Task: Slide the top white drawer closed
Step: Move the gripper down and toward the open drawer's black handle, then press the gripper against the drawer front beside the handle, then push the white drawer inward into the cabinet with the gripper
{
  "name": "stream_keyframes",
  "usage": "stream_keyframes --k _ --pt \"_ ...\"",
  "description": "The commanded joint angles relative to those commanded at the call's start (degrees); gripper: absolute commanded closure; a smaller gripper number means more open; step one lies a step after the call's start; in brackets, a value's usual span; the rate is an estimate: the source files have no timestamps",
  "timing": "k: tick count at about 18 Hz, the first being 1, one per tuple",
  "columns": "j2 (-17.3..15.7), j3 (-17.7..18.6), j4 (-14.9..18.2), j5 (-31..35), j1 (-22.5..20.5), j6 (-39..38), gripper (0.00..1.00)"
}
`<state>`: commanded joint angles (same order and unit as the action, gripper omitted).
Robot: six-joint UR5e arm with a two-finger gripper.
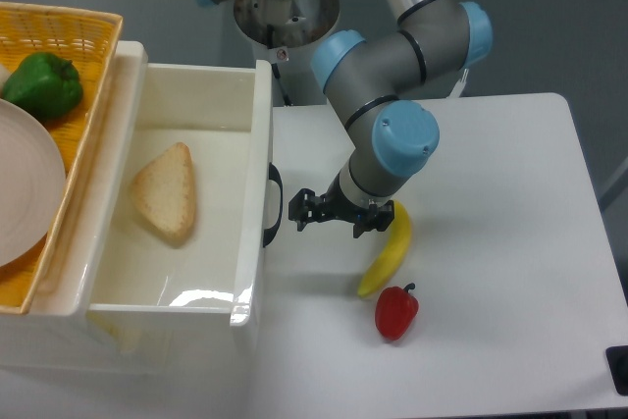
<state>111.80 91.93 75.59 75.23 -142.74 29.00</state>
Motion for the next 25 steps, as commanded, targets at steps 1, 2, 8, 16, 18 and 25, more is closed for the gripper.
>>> stream_keyframes --k 1,2,8,16,18,25 --pt "0.0 0.09 0.0 0.0 0.09 0.0 0.0" --pt "0.0 0.0 0.0 0.09 0.09 0.0 0.0" --pt "-0.44 -0.35 0.17 0.0 0.18 0.09 0.0" --pt "-0.7 -0.35 0.35 0.09 1.14 0.09 0.0" --pt "-0.88 -0.35 0.44 0.09 1.32 0.0 0.0" --pt "-1.23 -0.18 0.53 0.09 1.85 -0.09 0.0"
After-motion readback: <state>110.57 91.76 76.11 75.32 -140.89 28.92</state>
